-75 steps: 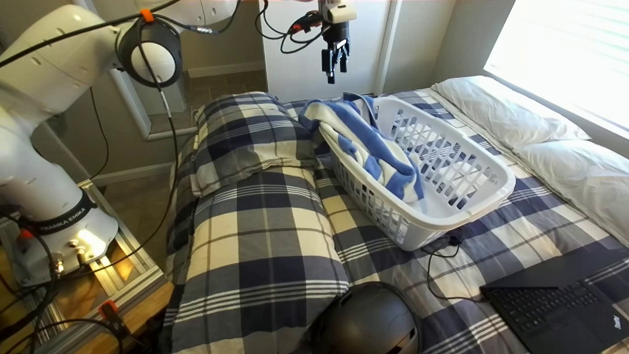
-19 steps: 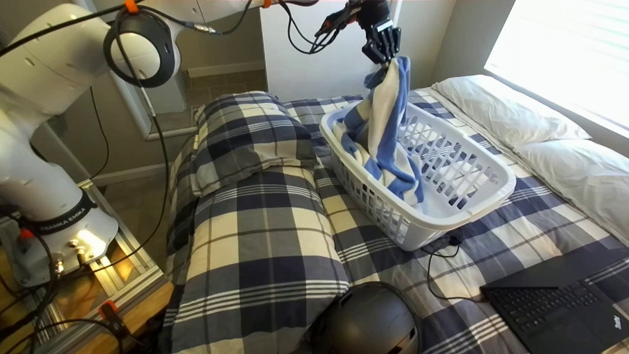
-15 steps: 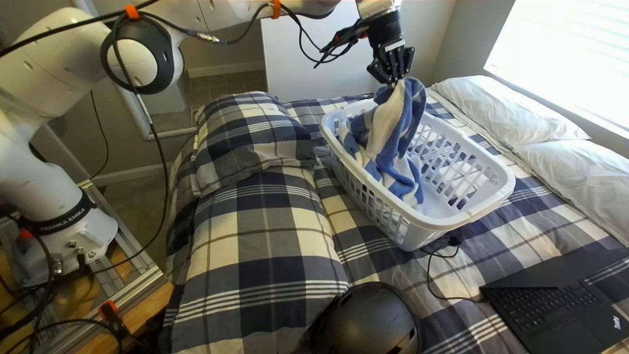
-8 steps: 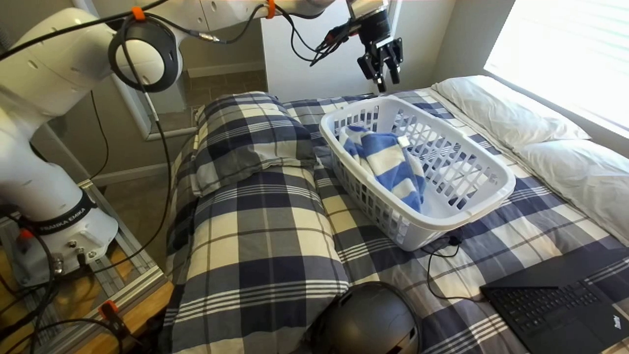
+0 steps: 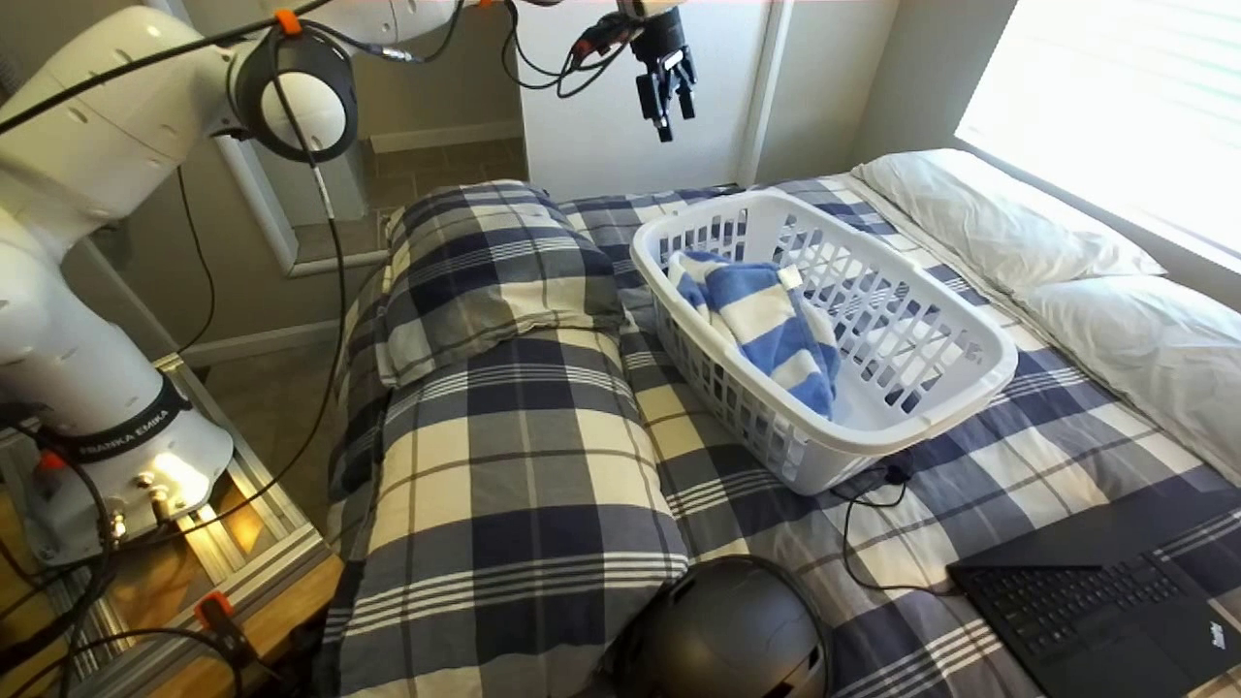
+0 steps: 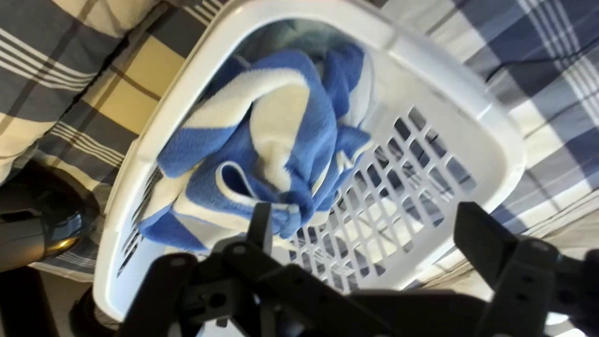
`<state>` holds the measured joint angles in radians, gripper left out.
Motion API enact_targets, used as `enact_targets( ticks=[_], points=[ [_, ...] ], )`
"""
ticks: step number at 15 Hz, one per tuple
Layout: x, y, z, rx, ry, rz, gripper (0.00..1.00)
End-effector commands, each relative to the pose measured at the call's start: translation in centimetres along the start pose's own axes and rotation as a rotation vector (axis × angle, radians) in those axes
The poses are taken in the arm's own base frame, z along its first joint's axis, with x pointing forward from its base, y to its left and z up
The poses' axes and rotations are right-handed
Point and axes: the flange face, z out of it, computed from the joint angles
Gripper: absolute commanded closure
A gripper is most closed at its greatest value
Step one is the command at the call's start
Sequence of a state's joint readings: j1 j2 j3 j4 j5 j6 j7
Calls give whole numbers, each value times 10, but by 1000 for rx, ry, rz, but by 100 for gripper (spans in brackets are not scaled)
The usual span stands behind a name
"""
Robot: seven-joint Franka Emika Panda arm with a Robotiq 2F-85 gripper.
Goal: Put the blue and white towel into the washing basket
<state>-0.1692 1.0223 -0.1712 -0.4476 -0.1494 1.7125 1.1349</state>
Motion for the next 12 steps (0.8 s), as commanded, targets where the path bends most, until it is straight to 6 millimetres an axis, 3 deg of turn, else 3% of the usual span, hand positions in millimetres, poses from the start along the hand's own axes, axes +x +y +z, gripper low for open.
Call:
enact_targets(
  ticks=[1,5,8,9,12],
  points=[
    [-48,-17,-13,19,-108,-170,0],
    [-84,-26,-15,36,-208,-354,0],
    [-88,-21,-11,42,-277,-497,0],
    [-92,-27,-10,26,-217,-419,0],
    [-91,-26,-8,21,-217,-428,0]
  ],
)
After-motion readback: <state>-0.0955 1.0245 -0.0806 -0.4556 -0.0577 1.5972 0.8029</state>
